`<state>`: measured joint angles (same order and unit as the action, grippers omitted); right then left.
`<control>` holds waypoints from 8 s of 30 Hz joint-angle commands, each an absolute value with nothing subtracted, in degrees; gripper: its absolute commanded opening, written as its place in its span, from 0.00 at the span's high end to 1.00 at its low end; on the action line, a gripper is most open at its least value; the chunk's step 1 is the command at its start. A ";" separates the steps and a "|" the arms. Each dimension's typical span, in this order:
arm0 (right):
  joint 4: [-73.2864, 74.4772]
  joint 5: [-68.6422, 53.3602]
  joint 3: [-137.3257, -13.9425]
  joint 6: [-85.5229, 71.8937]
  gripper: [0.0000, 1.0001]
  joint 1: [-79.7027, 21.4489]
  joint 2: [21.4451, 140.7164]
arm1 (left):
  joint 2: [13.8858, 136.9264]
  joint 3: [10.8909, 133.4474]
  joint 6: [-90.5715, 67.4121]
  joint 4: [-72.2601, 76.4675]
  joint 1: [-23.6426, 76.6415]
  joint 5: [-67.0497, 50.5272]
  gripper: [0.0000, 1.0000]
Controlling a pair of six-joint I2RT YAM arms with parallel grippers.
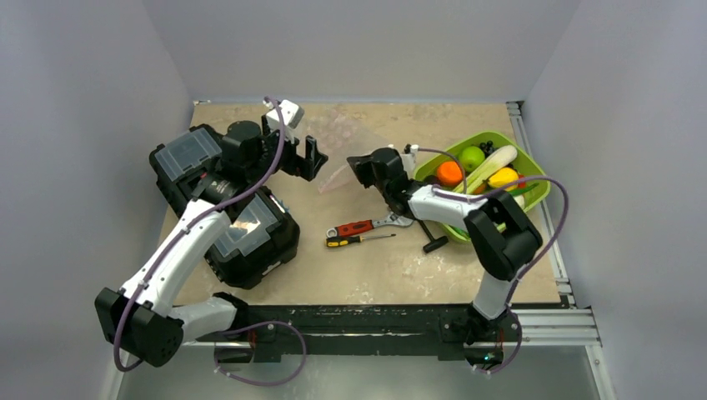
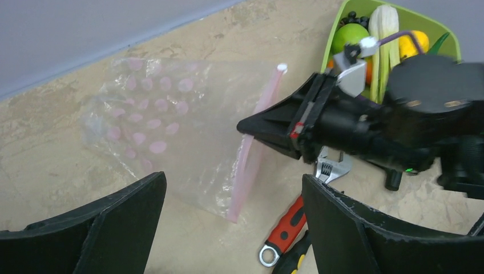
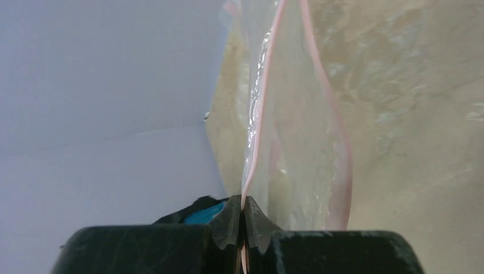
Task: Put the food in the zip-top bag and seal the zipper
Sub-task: Pick up the zipper food storage bag at the center of the board, then open the zipper of the food storage bag at the center of the board, then pick up the fake vegetable from the bin, then place the fake vegetable in the zipper food storage bag.
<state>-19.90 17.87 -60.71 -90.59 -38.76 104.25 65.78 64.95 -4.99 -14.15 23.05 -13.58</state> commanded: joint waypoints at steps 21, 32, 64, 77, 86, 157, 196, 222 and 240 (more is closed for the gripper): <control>-1.67 15.42 -66.42 -90.31 1.00 -40.42 88.35 | 81.36 77.35 3.15 -25.27 33.48 -0.27 0.41; -0.54 14.88 -66.53 -91.06 1.00 -41.33 87.02 | 84.44 78.02 5.01 -26.09 36.50 3.34 0.53; 5.59 0.73 -63.13 -38.22 0.27 -32.77 78.57 | 88.89 84.02 -3.05 -33.16 38.59 17.79 1.00; -4.79 -3.66 -53.10 -56.95 0.14 -32.28 76.38 | 88.50 86.15 -5.49 -36.02 38.50 14.79 1.00; -16.60 -2.21 -51.96 -68.04 0.24 -32.44 83.89 | 88.51 86.83 -5.94 -37.20 38.50 12.76 1.00; 43.69 27.69 -83.60 -18.29 0.29 -21.04 97.41 | 85.96 88.18 -4.31 -40.12 37.36 14.83 1.00; 34.83 22.42 -74.64 -15.41 0.61 -20.41 103.77 | 87.38 88.33 -3.88 -40.80 37.38 14.28 1.00; -10.55 -16.39 -49.37 -47.02 1.00 -20.70 62.57 | 87.13 88.65 -7.41 -40.91 36.83 10.16 1.00; -4.77 -12.40 -54.26 -83.65 1.00 -35.79 70.54 | 87.29 87.59 -11.88 -38.70 36.86 13.06 1.00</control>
<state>-7.60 -16.88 -51.00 -75.94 -34.72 71.29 88.12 86.72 -9.87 -40.91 37.15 12.27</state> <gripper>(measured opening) 0.348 0.007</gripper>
